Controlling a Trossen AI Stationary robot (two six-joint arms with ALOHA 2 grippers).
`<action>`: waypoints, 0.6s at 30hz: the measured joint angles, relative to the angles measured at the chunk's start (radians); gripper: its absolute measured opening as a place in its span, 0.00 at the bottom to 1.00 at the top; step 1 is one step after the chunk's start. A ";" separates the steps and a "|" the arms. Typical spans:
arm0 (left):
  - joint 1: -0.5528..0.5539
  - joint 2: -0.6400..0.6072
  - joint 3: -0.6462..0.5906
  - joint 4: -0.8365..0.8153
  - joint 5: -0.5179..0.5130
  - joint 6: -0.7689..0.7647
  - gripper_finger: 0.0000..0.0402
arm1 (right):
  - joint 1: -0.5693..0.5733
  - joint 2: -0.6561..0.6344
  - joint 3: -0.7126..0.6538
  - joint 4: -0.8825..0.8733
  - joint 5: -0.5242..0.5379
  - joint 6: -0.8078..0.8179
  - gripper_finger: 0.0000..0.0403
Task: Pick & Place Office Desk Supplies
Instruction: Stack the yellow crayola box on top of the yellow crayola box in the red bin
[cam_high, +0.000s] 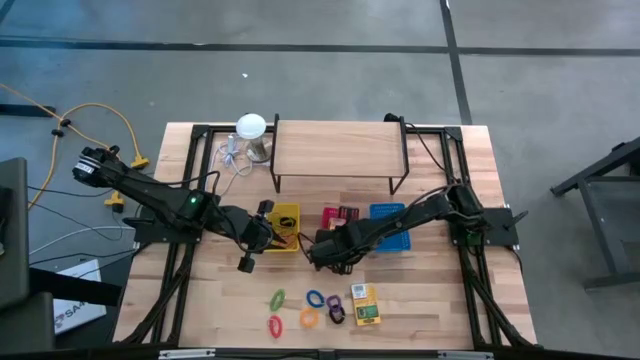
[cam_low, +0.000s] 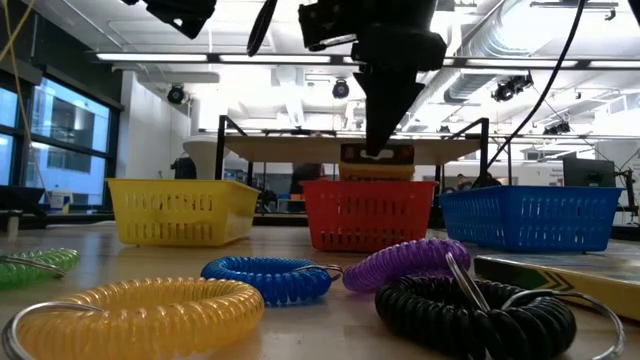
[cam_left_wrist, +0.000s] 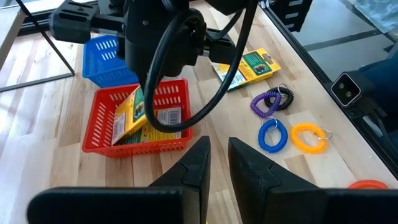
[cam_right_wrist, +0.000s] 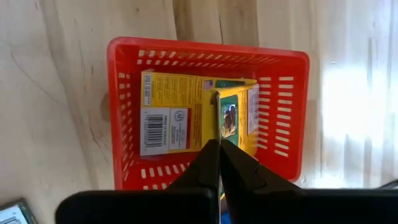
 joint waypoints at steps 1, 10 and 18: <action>0.000 0.000 0.000 0.000 0.000 0.000 0.13 | 0.000 0.000 0.000 0.000 0.000 0.000 0.00; 0.000 0.000 0.000 0.000 0.000 0.000 0.13 | 0.000 0.000 0.000 0.015 -0.040 0.001 0.00; 0.000 0.000 0.000 0.000 0.000 0.000 0.13 | 0.013 0.000 0.000 0.061 -0.040 0.000 0.00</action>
